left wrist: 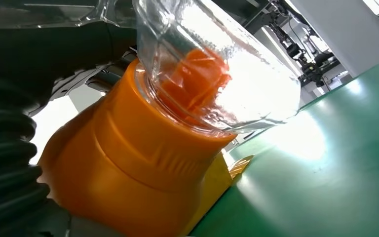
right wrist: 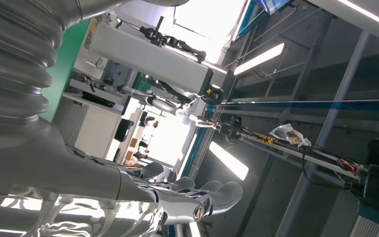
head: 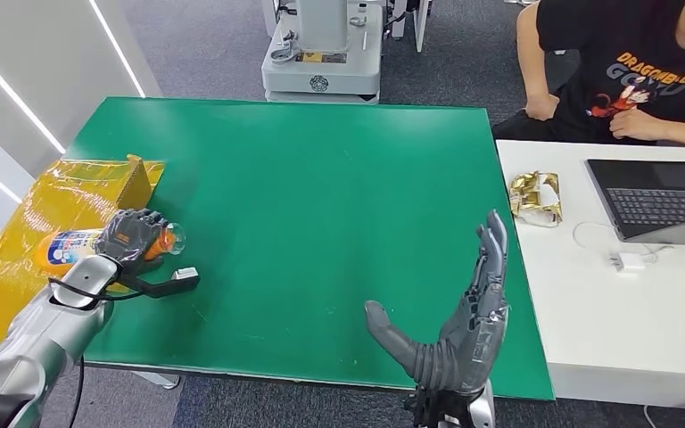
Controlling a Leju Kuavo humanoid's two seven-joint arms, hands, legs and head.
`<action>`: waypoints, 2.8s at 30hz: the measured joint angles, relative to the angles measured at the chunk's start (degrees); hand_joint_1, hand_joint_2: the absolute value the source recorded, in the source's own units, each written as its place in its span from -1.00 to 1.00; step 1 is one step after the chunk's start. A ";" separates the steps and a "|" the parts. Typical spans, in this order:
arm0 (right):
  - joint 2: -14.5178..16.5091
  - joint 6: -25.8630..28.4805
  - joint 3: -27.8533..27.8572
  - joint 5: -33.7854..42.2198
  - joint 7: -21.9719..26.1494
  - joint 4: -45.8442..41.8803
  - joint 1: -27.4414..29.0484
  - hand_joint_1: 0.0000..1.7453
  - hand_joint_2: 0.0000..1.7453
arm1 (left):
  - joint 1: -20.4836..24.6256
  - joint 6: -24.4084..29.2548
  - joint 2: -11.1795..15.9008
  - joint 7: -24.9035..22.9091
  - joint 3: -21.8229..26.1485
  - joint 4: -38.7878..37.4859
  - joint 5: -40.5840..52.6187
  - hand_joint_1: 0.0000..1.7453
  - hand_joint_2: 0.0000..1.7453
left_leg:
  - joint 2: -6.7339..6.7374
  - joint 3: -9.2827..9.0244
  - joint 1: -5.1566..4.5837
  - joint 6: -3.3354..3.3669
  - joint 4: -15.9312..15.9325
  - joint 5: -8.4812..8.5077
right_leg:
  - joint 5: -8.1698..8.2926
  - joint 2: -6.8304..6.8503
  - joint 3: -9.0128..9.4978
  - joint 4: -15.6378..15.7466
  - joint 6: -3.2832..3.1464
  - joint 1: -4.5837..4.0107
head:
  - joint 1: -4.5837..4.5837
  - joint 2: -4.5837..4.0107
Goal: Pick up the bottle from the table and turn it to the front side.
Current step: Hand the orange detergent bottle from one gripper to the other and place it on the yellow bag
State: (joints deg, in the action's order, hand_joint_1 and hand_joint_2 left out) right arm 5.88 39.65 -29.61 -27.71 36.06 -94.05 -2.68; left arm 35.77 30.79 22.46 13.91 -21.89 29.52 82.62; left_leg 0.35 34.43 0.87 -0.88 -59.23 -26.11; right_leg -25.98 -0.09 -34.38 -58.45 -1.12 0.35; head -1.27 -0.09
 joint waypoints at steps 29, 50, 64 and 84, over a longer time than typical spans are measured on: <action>0.00 0.00 -0.51 -0.24 -0.80 1.81 -0.59 -1.00 1.00 | 2.05 -13.86 -0.81 0.85 -3.51 -2.35 -2.55 -1.00 1.00 | -0.05 -0.18 0.00 -0.14 0.03 0.10 | 0.02 0.07 0.14 -0.15 -0.04 0.01 | 0.00 0.00; 0.00 0.00 -0.58 -1.43 -2.15 1.90 -0.58 -1.00 1.00 | -6.54 -2.45 2.49 -3.35 1.49 3.03 -5.25 -1.00 1.00 | -0.03 -0.16 0.00 -0.16 0.04 0.10 | 0.00 0.03 0.08 -0.16 -0.07 0.00 | 0.01 0.00; 0.00 0.00 -0.58 1.05 -1.61 2.93 -0.74 -1.00 1.00 | -19.35 1.99 2.55 11.26 14.76 22.56 -24.01 -1.00 1.00 | -0.02 -0.06 -0.01 -0.16 0.04 0.09 | -0.01 0.00 -0.05 -0.11 -0.07 0.01 | 0.01 0.00; -0.07 -0.01 -0.96 4.47 2.63 4.23 -1.03 -1.00 1.00 | -26.39 -29.59 -13.73 26.24 13.65 60.35 -81.96 -1.00 1.00 | -0.11 -0.02 -0.04 -0.14 0.00 0.08 | 0.02 0.12 -0.01 -0.05 -0.03 0.03 | 0.02 0.00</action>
State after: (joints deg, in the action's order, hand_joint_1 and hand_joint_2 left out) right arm 5.81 39.64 -30.57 -23.24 38.69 -89.82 -3.71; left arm 9.38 1.20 8.73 40.15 -8.24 89.87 0.66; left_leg 0.24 34.41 0.83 -1.02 -59.24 -26.03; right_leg -25.96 0.03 -34.39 -58.50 -1.15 0.37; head -1.25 -0.09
